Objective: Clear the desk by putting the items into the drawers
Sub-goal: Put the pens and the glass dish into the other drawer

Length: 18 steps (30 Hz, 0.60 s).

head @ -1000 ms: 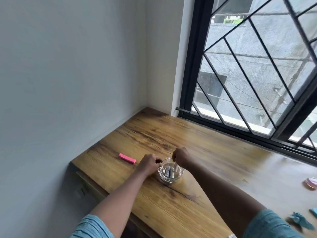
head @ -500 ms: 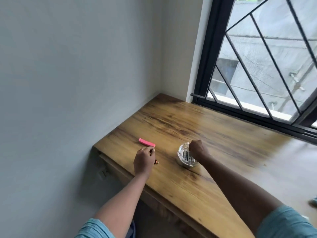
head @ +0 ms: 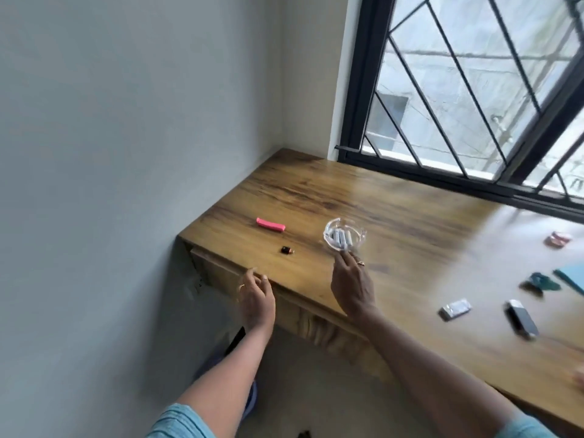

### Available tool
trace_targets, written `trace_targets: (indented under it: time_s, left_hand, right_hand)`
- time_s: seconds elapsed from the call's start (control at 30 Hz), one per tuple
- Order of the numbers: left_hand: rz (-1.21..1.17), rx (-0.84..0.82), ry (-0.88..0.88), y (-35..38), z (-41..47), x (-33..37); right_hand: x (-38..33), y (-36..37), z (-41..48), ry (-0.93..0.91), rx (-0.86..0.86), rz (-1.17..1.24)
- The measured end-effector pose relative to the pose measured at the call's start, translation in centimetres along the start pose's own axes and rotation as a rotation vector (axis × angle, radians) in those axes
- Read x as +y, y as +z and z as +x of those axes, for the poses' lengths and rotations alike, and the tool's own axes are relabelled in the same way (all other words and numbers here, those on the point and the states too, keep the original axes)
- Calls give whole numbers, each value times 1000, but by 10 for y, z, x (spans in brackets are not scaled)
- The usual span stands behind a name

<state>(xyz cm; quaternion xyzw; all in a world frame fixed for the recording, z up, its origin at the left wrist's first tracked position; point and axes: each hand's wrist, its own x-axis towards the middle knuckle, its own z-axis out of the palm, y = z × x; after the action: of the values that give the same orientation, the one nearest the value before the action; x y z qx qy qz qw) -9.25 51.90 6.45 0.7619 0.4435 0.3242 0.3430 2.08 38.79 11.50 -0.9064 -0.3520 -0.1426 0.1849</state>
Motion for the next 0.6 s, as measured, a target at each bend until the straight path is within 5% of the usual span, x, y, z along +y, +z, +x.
trace_targets:
  time_s: [0.23, 0.43, 0.6]
  left_hand:
    - [-65, -152, -419, -14, -74, -31]
    - [-431, -401, -1051, -4, -73, -59]
    - [-537, -487, -1154, 37, -44, -68]
  right_hand:
    - [-3, 28, -133, -116, -149, 0]
    - [-16, 45, -166, 185, -519, 78]
    - [-20, 68, -148, 128, -424, 51]
